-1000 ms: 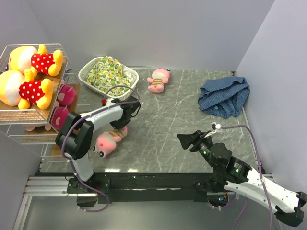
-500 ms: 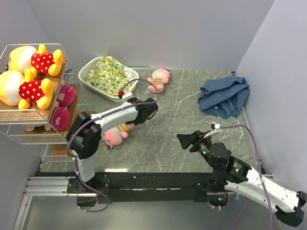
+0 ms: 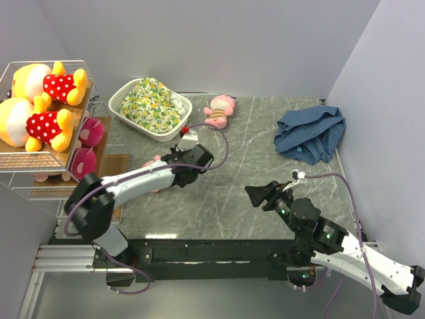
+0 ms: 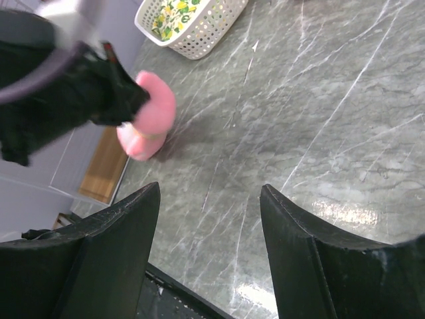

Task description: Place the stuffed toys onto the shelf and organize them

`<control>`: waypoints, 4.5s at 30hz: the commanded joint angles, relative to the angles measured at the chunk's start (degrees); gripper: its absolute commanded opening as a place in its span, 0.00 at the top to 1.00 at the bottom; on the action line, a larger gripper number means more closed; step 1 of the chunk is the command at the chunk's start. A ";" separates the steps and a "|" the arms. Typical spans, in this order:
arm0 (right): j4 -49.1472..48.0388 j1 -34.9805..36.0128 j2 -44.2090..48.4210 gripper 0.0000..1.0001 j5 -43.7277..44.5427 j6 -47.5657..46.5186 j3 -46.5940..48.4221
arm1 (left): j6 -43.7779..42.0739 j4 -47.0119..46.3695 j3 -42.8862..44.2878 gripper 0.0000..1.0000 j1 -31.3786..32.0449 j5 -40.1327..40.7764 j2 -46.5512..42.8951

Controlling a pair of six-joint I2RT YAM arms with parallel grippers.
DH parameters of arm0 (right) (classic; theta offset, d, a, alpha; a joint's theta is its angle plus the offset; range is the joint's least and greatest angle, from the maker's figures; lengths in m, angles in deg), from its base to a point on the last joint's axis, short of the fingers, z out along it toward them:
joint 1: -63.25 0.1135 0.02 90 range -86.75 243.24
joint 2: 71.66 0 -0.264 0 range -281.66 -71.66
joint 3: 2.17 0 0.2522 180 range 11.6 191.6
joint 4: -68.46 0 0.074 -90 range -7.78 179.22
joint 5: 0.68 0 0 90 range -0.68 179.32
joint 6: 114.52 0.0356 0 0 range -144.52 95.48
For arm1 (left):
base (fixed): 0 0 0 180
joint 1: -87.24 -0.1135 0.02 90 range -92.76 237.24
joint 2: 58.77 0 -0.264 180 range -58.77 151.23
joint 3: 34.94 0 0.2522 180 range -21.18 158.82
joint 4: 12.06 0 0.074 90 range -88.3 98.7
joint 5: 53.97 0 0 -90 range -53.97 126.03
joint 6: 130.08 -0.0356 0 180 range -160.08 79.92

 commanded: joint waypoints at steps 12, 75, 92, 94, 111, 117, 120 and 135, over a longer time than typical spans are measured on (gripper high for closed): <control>-1.68 -0.13 0.84 0.31 1.47 -0.82 0.69 | -38.57 -15.02 -5.88 0.99 -5.42 4.08 -11.76; -1.32 -0.21 -2.91 0.28 5.33 -3.98 4.81 | -49.50 -18.56 -8.36 0.26 -31.26 -34.53 -15.97; -18.71 -15.67 -44.49 0.24 -6.43 -8.73 27.66 | -17.34 -24.09 -4.66 0.04 -31.17 -70.87 -25.91; -19.96 -18.84 -51.25 0.24 -8.10 -8.21 32.03 | -12.52 -26.81 -5.80 0.04 -31.17 -74.21 -26.53; -18.39 -29.65 -98.54 0.18 -14.00 3.22 67.46 | -11.61 -26.82 -7.03 0.04 -31.88 -81.16 -30.75; -17.32 -31.15 -105.85 0.17 -11.89 4.45 73.45 | -11.87 -26.90 -7.56 0.04 -31.88 -78.96 -32.24; -16.62 -31.85 -108.66 0.17 -12.76 4.54 75.91 | -12.05 -26.73 -7.39 0.04 -31.88 -79.40 -32.33; -22.15 -32.73 -108.67 0.76 -19.97 0.50 71.81 | -13.19 -27.96 -8.44 0.01 -31.88 -79.31 -33.03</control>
